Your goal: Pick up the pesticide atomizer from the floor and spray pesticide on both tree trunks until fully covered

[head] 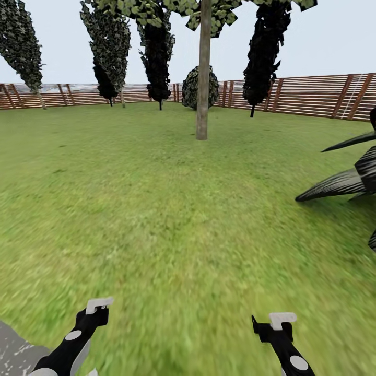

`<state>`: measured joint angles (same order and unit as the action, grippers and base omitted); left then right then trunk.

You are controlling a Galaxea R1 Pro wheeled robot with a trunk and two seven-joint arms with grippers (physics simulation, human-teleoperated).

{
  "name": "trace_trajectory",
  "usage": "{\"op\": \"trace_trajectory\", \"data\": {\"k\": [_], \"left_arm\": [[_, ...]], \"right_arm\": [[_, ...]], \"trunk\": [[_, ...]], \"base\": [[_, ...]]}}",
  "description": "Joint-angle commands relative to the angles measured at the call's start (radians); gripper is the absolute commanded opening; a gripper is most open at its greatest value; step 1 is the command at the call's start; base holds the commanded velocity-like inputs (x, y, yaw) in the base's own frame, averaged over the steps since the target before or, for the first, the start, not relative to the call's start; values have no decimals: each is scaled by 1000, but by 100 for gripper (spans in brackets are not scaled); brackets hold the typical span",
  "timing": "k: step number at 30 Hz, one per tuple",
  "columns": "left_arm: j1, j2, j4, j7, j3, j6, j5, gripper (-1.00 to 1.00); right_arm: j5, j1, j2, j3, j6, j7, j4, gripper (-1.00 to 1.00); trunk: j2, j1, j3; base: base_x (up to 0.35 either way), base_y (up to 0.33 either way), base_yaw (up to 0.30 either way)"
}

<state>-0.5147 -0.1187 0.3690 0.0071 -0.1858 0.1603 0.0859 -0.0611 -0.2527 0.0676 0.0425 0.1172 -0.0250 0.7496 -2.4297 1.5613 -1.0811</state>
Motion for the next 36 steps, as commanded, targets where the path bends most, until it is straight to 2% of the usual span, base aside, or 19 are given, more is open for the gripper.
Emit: {"op": "trace_trajectory", "data": {"k": [1,36], "left_arm": [[-1,1,-1,1,-5,4,9,-100],[-1,1,-1,1,-6,4,9,-100]], "right_arm": [[-6,0,0,0,2,-3,-1,100],[-6,0,0,0,2,-3,1,100]], "trunk": [[0,0,-1],[0,0,-1]], "base": [[340,0,0],[341,0,0]]}}
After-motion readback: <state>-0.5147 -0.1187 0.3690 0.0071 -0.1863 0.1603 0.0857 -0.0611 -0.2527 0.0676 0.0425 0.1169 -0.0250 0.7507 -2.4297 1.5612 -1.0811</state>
